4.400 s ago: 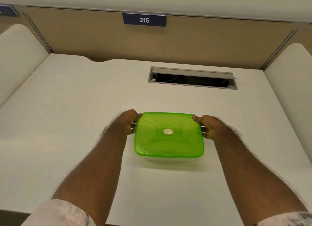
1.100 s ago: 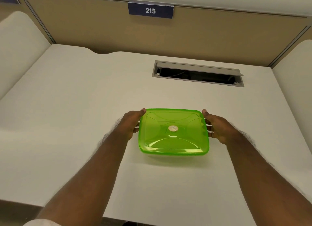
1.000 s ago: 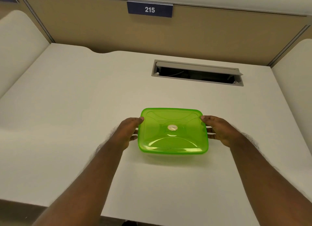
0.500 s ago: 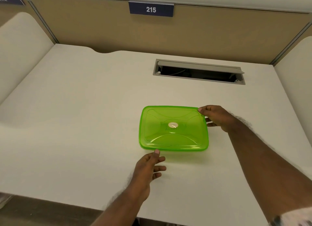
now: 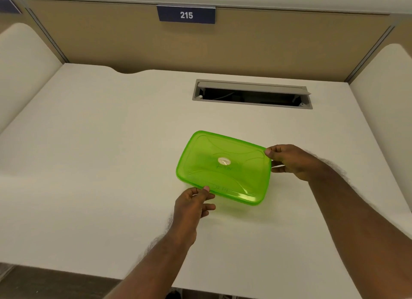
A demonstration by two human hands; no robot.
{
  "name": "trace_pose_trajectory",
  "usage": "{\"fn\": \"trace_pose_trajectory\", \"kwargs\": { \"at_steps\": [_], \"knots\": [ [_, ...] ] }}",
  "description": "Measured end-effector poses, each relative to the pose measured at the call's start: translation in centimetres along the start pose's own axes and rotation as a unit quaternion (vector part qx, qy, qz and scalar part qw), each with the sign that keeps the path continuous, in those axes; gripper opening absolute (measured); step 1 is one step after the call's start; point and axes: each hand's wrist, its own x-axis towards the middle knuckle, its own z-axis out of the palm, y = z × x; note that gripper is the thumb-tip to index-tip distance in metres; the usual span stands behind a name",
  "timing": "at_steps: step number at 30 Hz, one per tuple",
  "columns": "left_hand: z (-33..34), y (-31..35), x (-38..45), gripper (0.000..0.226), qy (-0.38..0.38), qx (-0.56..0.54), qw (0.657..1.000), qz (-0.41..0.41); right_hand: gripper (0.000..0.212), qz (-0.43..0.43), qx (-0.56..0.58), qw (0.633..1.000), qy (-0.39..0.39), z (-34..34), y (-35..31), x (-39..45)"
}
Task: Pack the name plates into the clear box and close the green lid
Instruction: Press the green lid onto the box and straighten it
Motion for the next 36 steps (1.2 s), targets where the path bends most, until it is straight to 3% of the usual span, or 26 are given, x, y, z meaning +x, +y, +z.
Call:
{"fn": "trace_pose_trajectory", "kwargs": {
  "at_steps": [7,10,19,27,36],
  "knots": [
    [4.4,3.3,2.4,0.014,-0.039,0.046,0.997,0.043,0.015,0.020,0.118,0.992,0.028,-4.1,3.9,-4.0],
    [7.7,5.2,4.0,0.024,-0.064,0.069,0.994,0.052,0.013,0.037,0.173,0.982,0.072,-5.3,5.4,-5.4],
    [17.4,7.9,8.0,0.041,-0.170,0.141,0.975,0.029,0.008,0.039,0.344,0.915,0.205,-8.1,8.0,-6.2],
    [23.5,9.0,10.4,0.043,-0.173,0.152,0.973,0.025,0.021,0.034,0.390,0.881,0.265,-10.0,8.5,-4.7],
    [26.0,9.5,11.7,0.043,-0.168,0.170,0.970,0.033,0.019,0.029,0.378,0.874,0.303,-11.4,8.3,-2.6]
  ]
}}
